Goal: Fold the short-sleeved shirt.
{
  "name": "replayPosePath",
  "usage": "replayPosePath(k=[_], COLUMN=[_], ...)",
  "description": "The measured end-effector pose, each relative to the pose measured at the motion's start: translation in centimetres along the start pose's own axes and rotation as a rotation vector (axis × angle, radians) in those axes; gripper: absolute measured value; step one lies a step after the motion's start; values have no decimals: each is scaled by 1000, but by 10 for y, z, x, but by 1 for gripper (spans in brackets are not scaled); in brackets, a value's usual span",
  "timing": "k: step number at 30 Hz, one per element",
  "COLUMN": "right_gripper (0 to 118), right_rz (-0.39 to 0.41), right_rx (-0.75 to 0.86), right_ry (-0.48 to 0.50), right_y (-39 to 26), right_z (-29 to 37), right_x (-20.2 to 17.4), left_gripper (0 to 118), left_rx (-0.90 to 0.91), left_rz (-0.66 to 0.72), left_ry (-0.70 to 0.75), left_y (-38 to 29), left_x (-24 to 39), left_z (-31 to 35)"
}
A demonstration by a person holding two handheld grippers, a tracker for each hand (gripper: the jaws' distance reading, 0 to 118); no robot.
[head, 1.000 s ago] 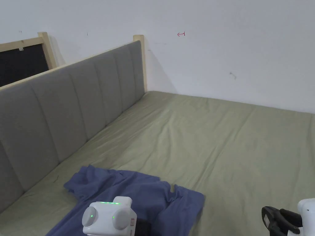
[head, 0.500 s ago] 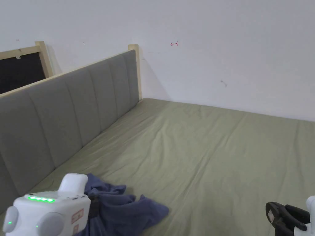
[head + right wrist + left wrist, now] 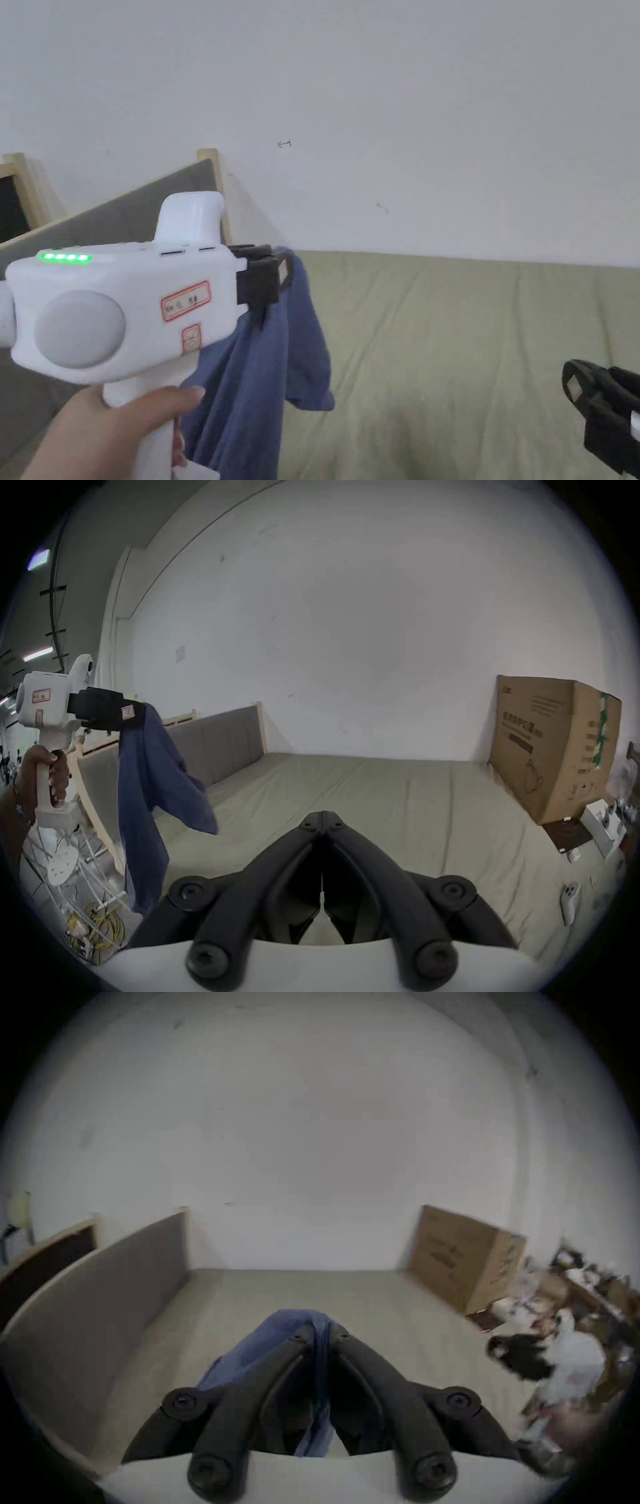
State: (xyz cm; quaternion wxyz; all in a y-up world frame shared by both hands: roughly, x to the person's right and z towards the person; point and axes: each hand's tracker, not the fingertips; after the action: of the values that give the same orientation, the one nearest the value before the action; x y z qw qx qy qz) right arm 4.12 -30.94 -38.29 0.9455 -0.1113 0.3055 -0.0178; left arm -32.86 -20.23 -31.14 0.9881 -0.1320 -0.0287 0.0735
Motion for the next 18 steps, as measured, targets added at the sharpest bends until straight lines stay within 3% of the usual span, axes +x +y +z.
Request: replayPosePath(k=[5,10,14,18], right_gripper=[0,0,0,0], right_rz=[-6,-97,-135,-181], right_rx=[38,53,24,-52], right_ry=[-150,-283,-365,-395], right_y=[5,-5,-23,-43], right_z=[39,66,73,69], right_x=[48,98,125,140], left_gripper=[6,6,5,6], left_rx=[-93,-318,-728,-936], left_rz=[-14,-4,59,148], left_ry=[-200,-376,-390,-318], left_y=[-1,-48,-137,-222], left_x=[90,164,192,190], left_z=[-79,-171,-249,-281])
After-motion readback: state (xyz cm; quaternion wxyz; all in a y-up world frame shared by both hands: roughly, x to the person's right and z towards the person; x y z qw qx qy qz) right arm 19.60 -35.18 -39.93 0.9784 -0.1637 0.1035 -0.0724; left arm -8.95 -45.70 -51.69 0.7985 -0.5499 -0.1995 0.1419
